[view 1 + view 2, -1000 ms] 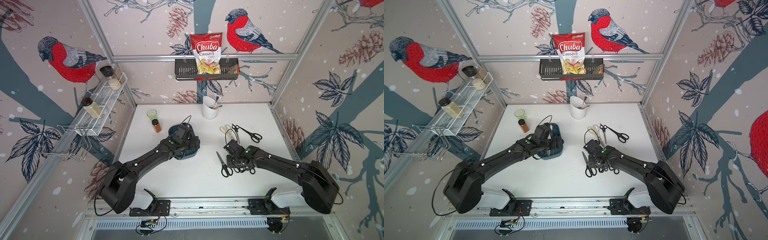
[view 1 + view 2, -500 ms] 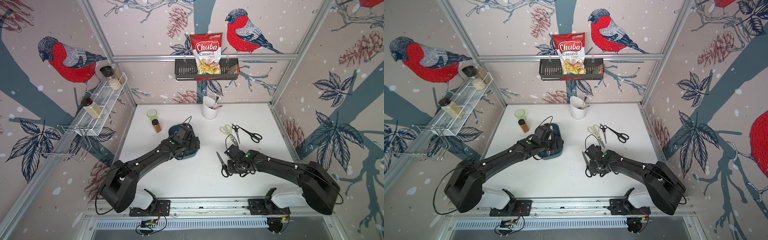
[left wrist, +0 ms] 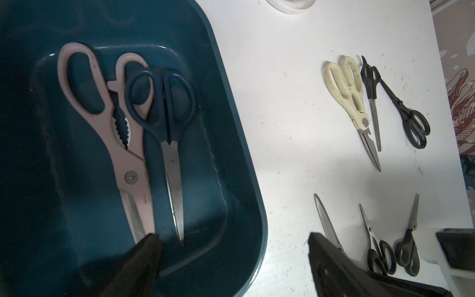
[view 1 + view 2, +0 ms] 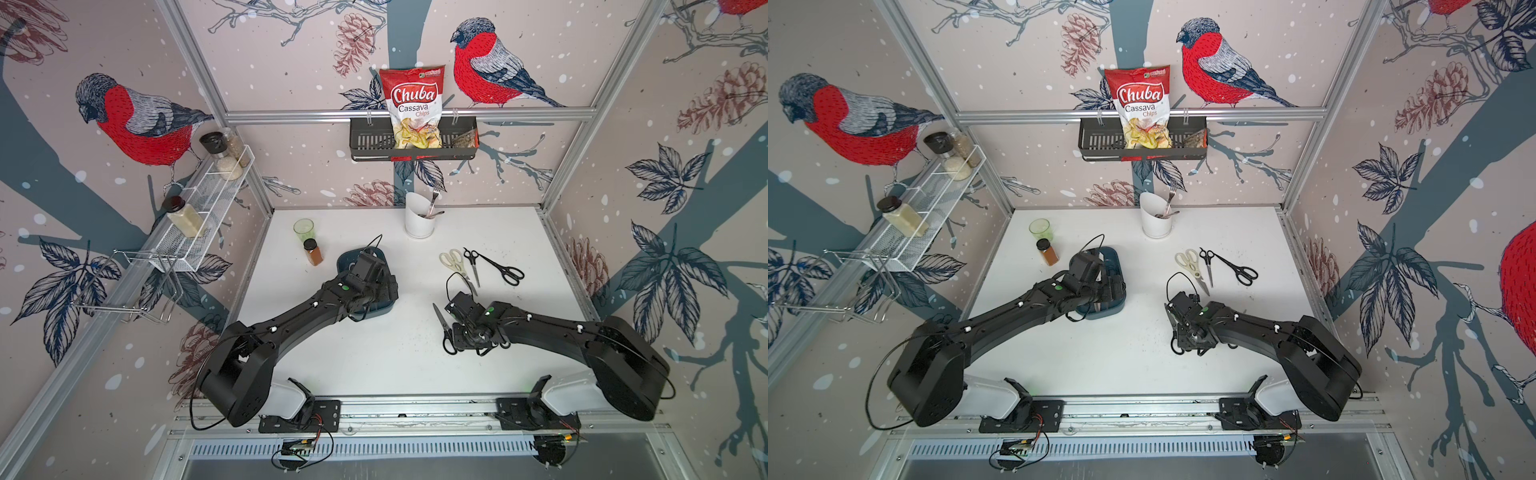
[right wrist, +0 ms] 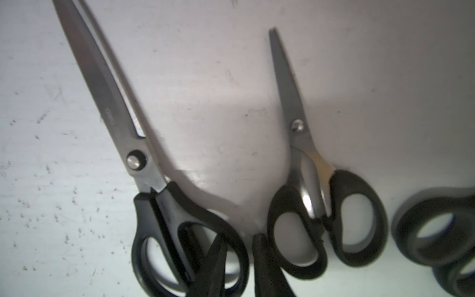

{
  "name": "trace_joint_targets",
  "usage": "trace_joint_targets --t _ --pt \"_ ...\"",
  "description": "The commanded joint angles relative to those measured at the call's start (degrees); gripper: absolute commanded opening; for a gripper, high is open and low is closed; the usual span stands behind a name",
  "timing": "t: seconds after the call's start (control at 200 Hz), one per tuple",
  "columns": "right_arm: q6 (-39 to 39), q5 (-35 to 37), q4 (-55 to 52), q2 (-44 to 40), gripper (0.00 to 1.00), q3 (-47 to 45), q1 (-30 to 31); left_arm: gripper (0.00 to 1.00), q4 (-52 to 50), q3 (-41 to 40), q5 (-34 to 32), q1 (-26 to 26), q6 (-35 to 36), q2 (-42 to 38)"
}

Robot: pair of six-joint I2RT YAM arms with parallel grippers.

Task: Put the scissors into the storage box
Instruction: Pick up the scissors from the center of the board, then place the scissors in the storage box.

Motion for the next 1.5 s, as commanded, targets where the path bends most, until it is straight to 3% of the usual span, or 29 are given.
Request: trace_joint_targets --t 0.0,0.68,1.01,1.16,1.496 --pt "0.26 -0.06 0.88 1.21 0.22 -0.31 0.2 0.94 -0.06 -0.27 -0.63 -0.01 -0.15 -0.37" --pt "0.11 1.0 2.16 1.07 0.0 1.79 0.85 0.95 1.49 -2.21 -0.18 0.02 -1.15 -1.19" --pt "-3.78 2.83 0.98 0.29 0.0 11.66 -0.6 0.95 1.55 -1.87 -0.98 1.11 -1.14 -2.74" --pt "-6.51 3.01 3.04 3.38 0.0 18.74 -1.42 0.95 2.55 -3.75 -0.59 3.78 -1.96 -4.71" --pt "-10.0 3.04 5.25 16.22 0.0 37.33 0.47 0.95 4.31 -13.76 -0.3 15.68 -6.49 -14.77"
